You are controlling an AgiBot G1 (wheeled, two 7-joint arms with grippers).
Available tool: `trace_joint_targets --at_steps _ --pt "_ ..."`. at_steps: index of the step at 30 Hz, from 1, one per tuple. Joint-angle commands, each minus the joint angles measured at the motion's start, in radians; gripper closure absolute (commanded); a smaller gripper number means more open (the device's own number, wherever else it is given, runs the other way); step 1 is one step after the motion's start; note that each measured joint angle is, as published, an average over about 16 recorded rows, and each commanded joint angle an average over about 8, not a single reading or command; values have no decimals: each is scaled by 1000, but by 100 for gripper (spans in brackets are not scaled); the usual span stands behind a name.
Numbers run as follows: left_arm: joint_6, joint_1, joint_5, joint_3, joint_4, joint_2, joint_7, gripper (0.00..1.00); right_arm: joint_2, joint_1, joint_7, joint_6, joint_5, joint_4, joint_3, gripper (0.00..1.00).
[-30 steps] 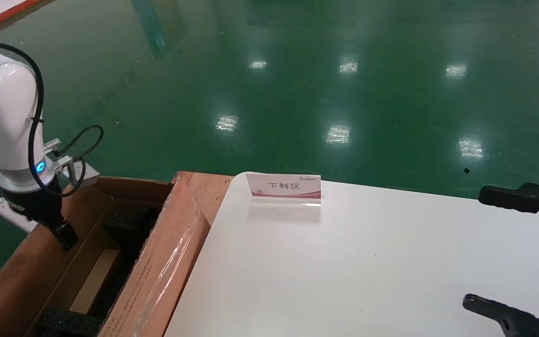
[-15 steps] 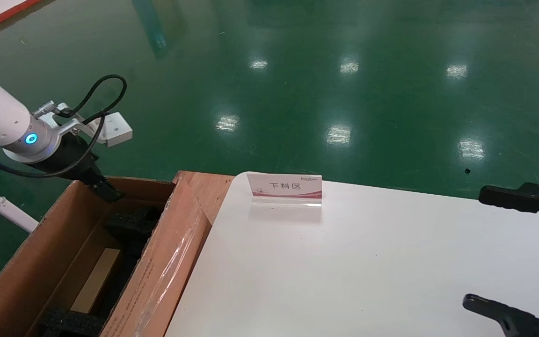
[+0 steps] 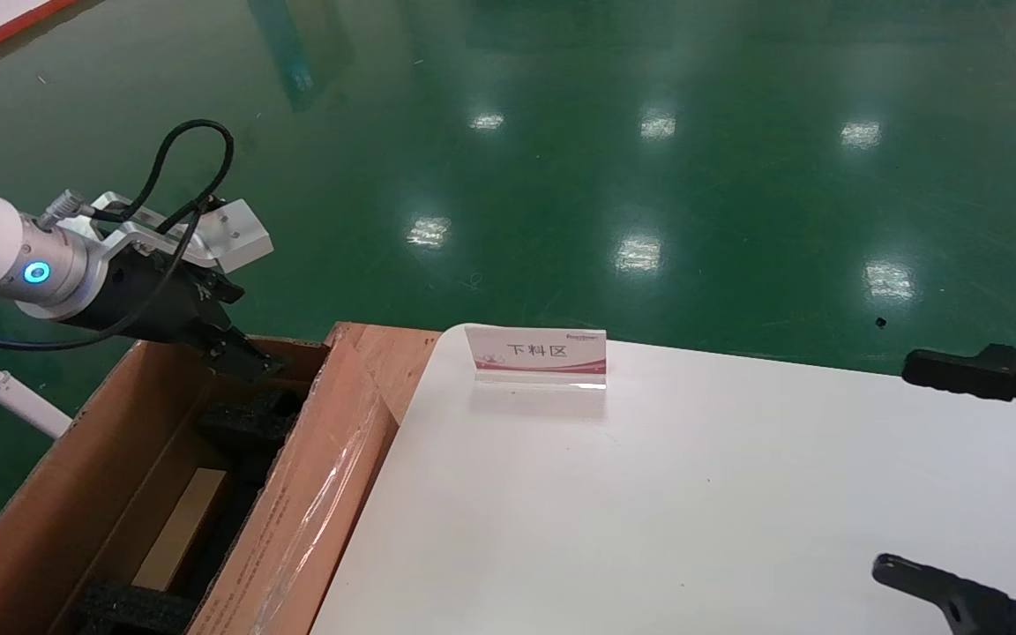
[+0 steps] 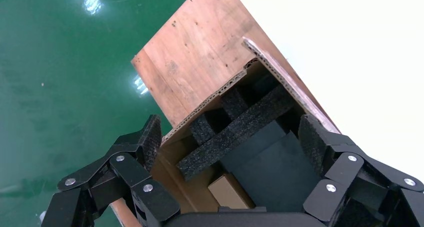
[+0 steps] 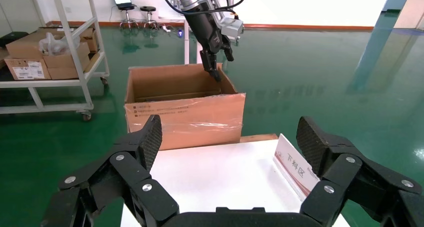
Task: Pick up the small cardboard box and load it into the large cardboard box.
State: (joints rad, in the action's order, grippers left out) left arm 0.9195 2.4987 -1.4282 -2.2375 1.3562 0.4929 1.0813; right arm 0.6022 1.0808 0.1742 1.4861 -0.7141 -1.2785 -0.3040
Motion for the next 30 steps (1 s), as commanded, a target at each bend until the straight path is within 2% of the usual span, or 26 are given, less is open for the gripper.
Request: trace_joint_targets --at_steps 1,30 --pt "-1 -6 9 12 2 -4 -8 0 0 0 0 0 0 0 0 0" --pt "284 -705 349 972 -35 56 -445 0 0 1 -1 0 1 1 -1 0"
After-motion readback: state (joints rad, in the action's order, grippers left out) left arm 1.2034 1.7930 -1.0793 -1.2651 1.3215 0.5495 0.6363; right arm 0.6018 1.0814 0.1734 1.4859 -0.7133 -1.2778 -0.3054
